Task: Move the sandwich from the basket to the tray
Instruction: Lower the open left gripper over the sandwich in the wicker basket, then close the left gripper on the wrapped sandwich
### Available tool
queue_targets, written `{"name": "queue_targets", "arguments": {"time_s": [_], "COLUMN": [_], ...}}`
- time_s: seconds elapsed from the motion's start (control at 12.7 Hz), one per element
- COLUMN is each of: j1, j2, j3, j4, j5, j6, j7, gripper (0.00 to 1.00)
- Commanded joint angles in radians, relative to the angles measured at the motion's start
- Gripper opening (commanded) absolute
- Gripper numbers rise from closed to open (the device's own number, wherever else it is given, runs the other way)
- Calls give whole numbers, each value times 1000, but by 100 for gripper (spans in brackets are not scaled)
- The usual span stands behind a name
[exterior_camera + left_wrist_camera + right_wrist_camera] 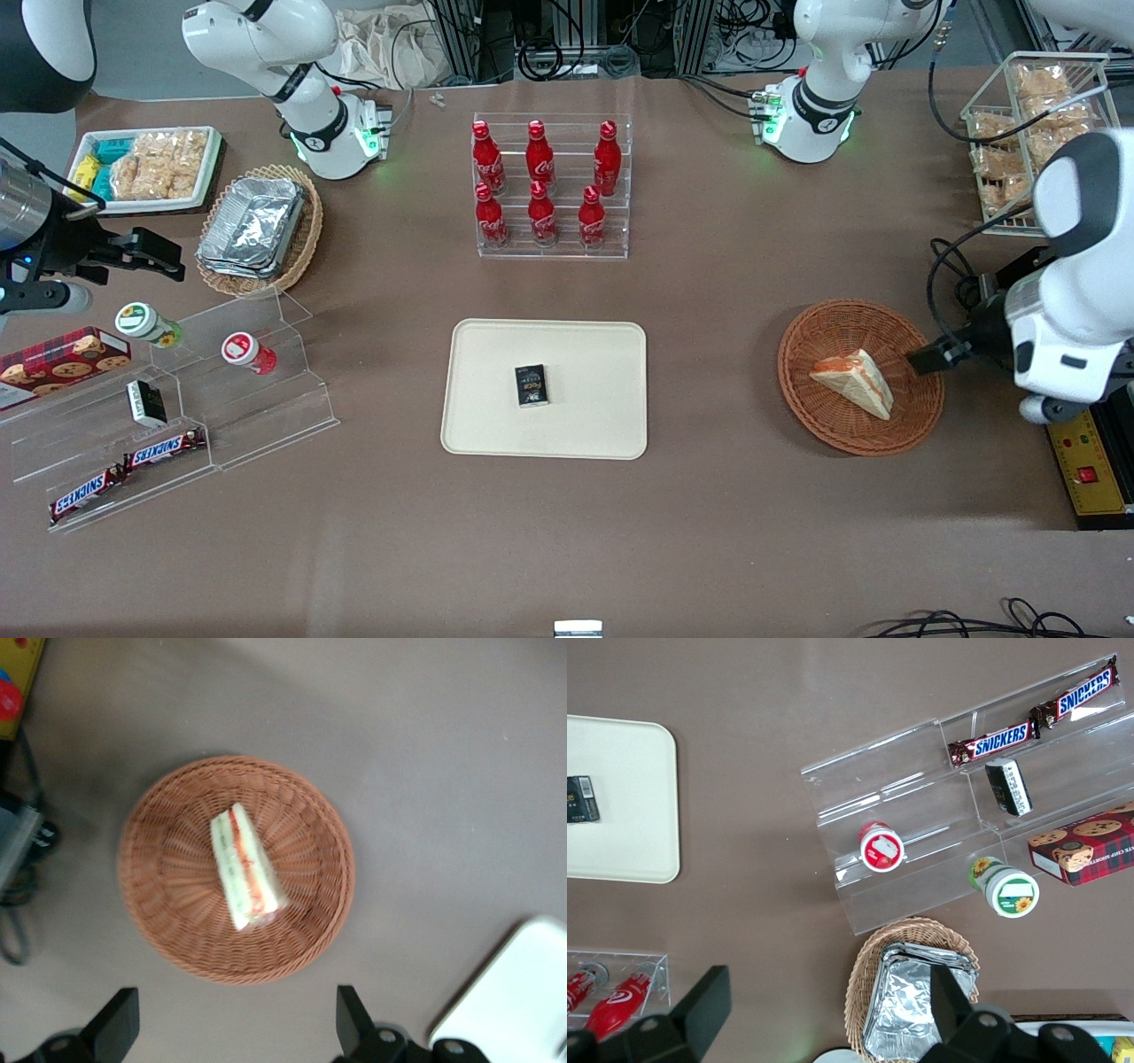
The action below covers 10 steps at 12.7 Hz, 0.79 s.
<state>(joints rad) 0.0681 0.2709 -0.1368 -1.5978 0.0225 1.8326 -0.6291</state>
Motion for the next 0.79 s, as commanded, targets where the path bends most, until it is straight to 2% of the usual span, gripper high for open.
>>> {"name": "queue_targets", "arguments": {"time_s": [0.0, 0.24, 0.71], "j1": [-5, -4, 4], "j2": [-18, 51, 96], "j3": [0, 3, 9], "j4": [-143, -177, -307], "j5": [14, 14, 16], "j6": [176, 232, 427], "j7": [-148, -158, -166], "gripper": [100, 100, 100]}}
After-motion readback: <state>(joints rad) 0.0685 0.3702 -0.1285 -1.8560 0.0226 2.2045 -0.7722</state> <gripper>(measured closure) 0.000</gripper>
